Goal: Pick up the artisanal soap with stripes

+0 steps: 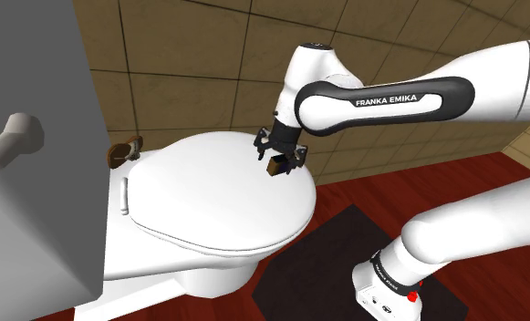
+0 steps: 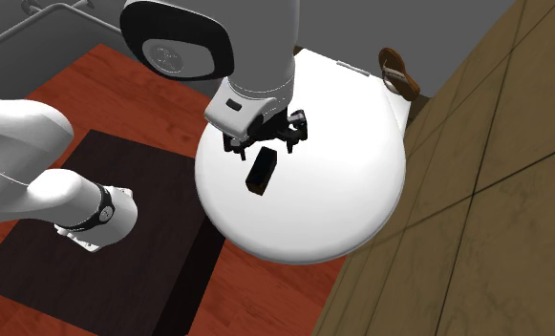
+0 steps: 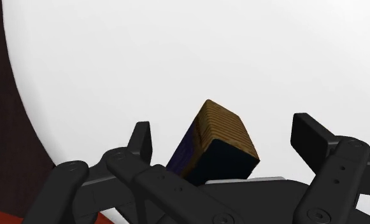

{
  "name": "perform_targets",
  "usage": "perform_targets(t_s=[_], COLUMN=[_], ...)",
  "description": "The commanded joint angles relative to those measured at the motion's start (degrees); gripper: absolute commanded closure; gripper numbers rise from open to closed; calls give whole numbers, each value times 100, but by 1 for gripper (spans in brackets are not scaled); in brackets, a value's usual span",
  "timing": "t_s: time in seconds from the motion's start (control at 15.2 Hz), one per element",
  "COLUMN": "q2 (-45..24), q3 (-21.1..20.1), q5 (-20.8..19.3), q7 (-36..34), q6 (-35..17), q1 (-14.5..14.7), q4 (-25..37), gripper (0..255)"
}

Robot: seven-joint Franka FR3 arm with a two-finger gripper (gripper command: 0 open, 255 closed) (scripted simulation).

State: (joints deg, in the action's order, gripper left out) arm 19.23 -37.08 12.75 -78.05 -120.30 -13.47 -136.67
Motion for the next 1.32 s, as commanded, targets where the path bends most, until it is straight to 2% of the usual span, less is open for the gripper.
perform_targets(t_s=[0.0, 0.13, 0.2, 0.79, 1.25], q2=[-88, -88, -91, -88, 167], q3=[-51, -51, -51, -51, 98], q5=[-16, -16, -18, -16, 30], q7=[-25, -24, -24, -25, 46], q6=[-220, -220, -219, -220, 372], q1=[-11, -10, -12, -10, 17], q4=[-135, -135, -131, -135, 219], gripper=[0, 0, 255, 255, 255])
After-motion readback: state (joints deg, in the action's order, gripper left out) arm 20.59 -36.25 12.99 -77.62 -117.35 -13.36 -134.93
